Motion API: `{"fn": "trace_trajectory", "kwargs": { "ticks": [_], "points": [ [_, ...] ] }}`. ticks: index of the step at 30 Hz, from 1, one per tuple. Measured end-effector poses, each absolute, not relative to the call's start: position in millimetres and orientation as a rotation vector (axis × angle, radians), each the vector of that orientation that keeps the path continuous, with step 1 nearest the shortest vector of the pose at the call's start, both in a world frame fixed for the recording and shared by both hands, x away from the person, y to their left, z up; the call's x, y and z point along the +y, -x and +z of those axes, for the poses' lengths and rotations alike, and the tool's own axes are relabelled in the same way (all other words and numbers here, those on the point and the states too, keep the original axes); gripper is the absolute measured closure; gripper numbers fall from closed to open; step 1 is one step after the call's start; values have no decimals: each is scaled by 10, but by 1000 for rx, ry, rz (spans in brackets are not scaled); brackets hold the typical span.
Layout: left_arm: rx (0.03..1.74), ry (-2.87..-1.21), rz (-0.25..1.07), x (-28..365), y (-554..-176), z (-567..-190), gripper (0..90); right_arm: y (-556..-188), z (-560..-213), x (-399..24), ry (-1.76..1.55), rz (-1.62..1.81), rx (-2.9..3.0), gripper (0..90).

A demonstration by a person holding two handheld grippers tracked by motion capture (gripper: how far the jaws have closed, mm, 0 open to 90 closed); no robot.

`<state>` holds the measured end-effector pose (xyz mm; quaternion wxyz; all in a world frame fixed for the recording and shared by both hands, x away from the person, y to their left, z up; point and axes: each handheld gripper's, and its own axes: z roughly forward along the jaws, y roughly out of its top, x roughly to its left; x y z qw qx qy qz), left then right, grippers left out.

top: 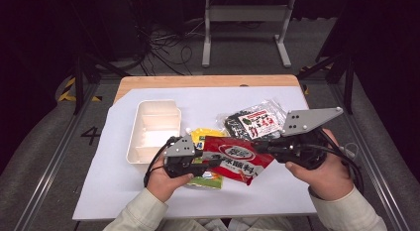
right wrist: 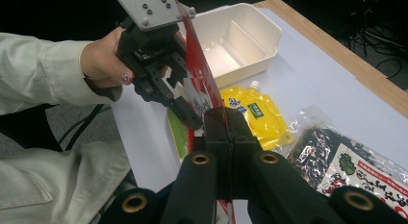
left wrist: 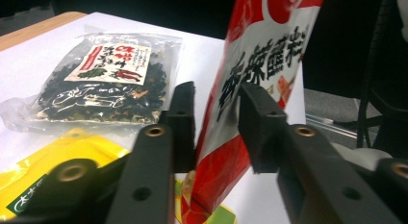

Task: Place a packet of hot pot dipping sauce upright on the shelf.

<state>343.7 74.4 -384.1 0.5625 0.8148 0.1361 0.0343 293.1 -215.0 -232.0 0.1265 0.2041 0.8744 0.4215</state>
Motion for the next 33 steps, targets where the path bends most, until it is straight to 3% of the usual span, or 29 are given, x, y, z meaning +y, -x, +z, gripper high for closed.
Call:
{"fn": "trace_trajectory", "kwargs": {
  "ticks": [5,14,20,29,33],
  "points": [
    [294,-1915,50,762,-3424,-3827,895,-2948,-2329,-2171,-603,1230,2531,900],
    [314,-1896,29,816,-3418,-3798,900,-2974,-2338,-2194,-612,1255,2505,870],
    [336,-1885,47,903,-3440,-3768,900,-2998,-2388,-2257,-646,1289,2435,648],
    [364,-1889,75,1003,-3468,-3720,900,-3049,-2536,-2461,-705,1344,2353,475],
    [385,-1885,80,1057,-3498,-3706,900,-3052,-2645,-2580,-745,1362,2317,446]
  ]
}}
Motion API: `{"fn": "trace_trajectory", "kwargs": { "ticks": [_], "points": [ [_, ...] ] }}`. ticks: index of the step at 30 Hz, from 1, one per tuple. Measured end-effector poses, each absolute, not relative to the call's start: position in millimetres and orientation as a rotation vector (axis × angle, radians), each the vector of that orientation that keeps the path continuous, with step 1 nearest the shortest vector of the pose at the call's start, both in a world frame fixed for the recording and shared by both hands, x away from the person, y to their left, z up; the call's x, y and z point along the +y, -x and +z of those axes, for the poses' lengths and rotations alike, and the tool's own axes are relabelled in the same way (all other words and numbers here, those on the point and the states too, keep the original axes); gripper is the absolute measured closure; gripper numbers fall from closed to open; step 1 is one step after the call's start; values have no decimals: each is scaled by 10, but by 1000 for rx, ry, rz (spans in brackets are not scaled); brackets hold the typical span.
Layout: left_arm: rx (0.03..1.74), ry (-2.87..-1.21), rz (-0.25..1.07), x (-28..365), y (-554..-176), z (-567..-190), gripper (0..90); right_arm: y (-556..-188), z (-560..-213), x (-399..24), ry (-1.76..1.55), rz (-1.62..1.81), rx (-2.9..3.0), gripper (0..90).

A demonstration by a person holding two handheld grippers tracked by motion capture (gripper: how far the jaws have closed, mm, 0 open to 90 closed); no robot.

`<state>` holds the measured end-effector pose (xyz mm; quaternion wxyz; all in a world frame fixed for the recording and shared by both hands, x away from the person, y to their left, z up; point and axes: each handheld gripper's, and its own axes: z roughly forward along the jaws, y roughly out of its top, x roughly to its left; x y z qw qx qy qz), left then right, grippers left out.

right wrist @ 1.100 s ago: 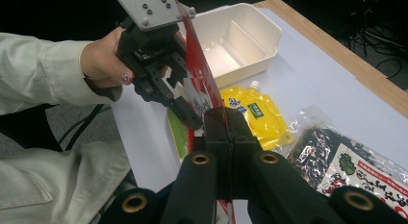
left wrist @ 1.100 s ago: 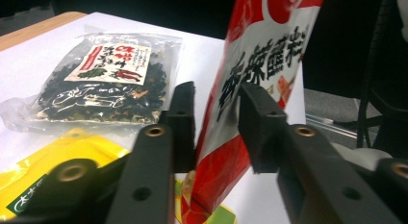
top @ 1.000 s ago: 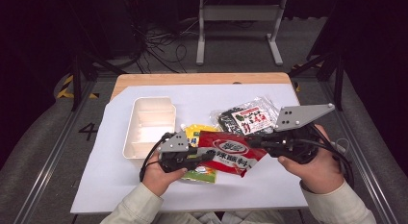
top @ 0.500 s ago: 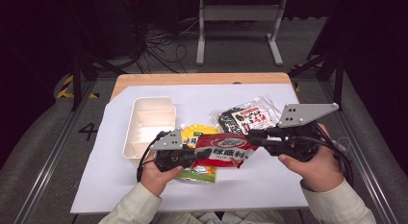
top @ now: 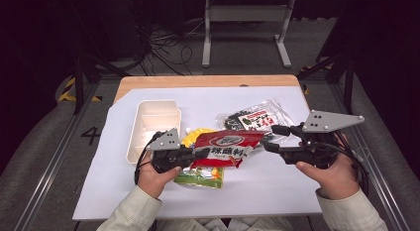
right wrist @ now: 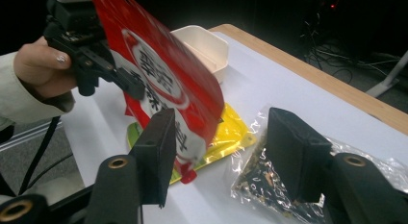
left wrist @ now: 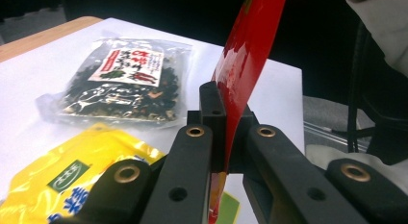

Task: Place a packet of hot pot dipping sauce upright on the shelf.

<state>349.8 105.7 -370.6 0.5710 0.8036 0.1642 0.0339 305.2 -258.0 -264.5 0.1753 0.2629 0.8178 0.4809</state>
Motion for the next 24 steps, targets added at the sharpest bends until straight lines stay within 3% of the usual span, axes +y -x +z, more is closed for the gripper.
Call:
{"fn": "trace_trajectory", "kwargs": {
  "ticks": [13,24],
  "points": [
    [412,-1883,88,1177,-3536,-3669,900,-3078,-2907,-2821,-835,1376,2268,392],
    [425,-1863,118,1335,-3549,-3555,900,-3133,-2995,-2871,-858,1347,2271,397]
  ]
}}
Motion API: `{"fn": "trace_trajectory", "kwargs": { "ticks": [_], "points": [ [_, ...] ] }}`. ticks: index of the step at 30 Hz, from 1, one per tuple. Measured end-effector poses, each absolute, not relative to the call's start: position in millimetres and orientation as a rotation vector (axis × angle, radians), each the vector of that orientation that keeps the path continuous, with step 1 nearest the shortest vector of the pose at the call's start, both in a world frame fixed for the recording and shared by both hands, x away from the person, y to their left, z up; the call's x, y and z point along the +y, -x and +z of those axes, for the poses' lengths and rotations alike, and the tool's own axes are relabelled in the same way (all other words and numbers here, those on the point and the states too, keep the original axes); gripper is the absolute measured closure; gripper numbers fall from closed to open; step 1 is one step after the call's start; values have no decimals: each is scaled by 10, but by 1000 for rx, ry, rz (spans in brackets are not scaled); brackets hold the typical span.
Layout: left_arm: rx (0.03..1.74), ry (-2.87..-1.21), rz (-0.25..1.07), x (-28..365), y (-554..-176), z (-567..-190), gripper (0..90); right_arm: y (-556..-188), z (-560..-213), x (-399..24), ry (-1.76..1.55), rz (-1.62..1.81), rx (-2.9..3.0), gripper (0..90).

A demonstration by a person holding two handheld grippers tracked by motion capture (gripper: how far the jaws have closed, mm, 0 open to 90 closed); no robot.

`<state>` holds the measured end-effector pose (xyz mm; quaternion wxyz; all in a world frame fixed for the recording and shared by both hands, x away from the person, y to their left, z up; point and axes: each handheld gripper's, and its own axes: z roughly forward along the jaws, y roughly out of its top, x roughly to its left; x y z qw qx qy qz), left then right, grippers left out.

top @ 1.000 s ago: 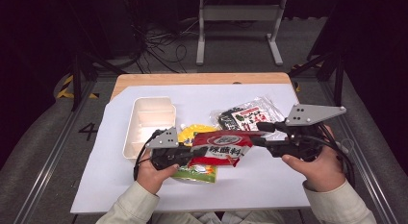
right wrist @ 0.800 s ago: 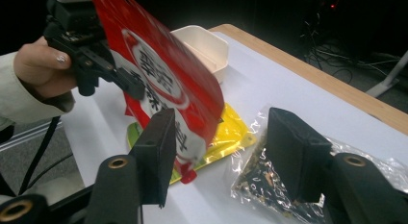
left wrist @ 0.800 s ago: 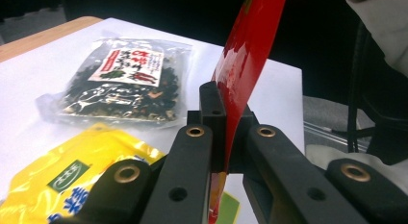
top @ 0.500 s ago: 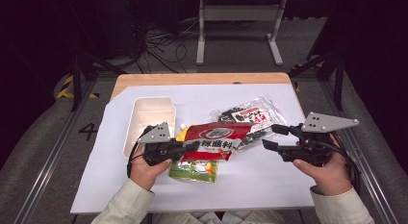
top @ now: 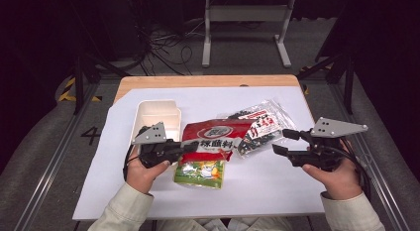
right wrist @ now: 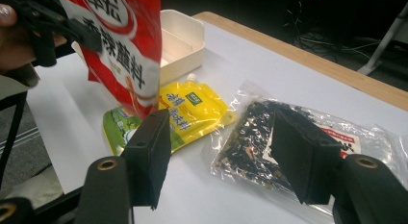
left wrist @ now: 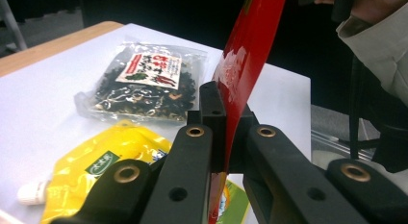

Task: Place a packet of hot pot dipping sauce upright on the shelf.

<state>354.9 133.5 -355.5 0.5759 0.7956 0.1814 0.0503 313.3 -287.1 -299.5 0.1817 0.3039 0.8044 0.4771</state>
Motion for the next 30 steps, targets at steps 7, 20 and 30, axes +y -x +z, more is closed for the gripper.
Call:
{"fn": "trace_trajectory", "kwargs": {
  "ticks": [7,20,30],
  "points": [
    [481,-1876,173,1510,-3629,-3449,900,-3144,-3047,-2926,-869,1324,2277,396],
    [524,-1829,263,1892,-3807,-3323,900,-3154,-3098,-2982,-898,1321,2283,396],
    [541,-1789,313,2105,-3975,-3325,900,-3128,-3164,-3082,-899,1311,2269,390]
  ]
}}
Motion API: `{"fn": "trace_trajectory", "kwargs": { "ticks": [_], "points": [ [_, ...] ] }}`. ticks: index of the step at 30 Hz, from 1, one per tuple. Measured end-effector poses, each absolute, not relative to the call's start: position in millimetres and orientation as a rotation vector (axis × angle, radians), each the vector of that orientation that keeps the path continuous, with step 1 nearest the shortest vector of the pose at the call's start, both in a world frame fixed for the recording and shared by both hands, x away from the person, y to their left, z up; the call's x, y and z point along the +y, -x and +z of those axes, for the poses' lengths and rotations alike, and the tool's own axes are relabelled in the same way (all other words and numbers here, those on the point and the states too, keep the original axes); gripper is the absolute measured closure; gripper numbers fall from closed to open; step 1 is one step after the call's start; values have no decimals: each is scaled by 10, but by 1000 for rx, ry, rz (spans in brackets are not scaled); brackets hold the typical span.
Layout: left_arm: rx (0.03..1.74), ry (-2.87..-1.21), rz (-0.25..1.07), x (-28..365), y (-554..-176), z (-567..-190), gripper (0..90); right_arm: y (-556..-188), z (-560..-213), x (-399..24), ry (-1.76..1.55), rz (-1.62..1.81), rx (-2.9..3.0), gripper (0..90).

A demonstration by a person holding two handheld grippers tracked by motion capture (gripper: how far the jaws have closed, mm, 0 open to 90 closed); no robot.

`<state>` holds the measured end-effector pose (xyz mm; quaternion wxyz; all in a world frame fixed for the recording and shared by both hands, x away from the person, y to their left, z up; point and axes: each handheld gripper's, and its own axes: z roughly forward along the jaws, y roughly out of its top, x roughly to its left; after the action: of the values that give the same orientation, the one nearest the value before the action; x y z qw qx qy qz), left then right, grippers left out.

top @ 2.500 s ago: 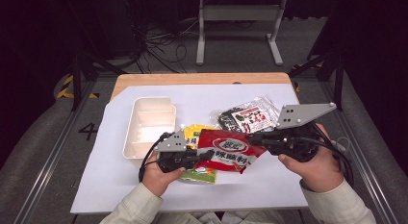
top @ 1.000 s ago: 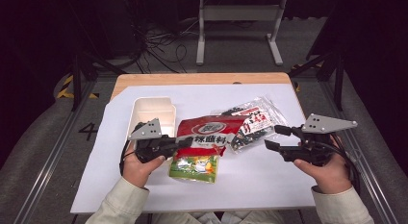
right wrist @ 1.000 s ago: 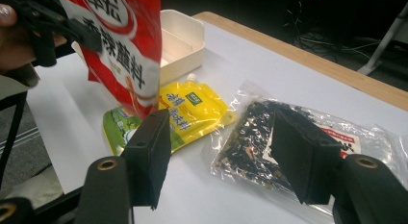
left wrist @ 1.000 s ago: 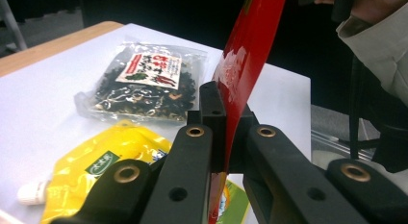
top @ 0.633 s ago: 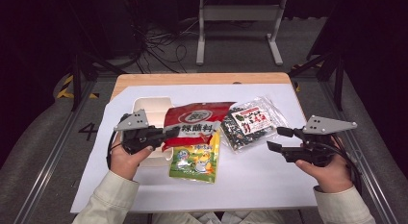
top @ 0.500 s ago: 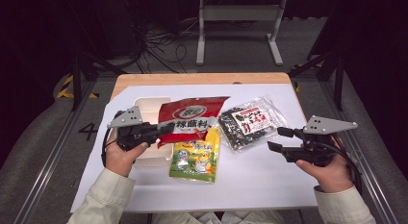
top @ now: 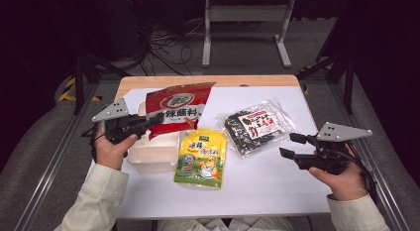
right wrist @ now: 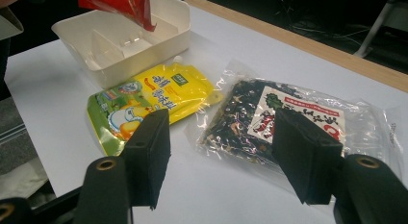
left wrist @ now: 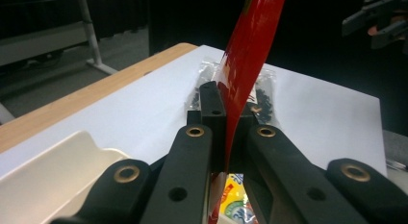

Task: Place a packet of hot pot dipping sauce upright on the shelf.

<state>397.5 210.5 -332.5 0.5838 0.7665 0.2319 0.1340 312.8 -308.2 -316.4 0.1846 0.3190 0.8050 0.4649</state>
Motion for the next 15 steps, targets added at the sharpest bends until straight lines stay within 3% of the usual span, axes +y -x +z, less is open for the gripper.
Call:
{"fn": "trace_trajectory", "kwargs": {
  "ticks": [15],
  "points": [
    [544,-1788,353,2267,-4298,-3382,900,-3060,-3222,-3195,-908,1319,2232,380]
  ]
}}
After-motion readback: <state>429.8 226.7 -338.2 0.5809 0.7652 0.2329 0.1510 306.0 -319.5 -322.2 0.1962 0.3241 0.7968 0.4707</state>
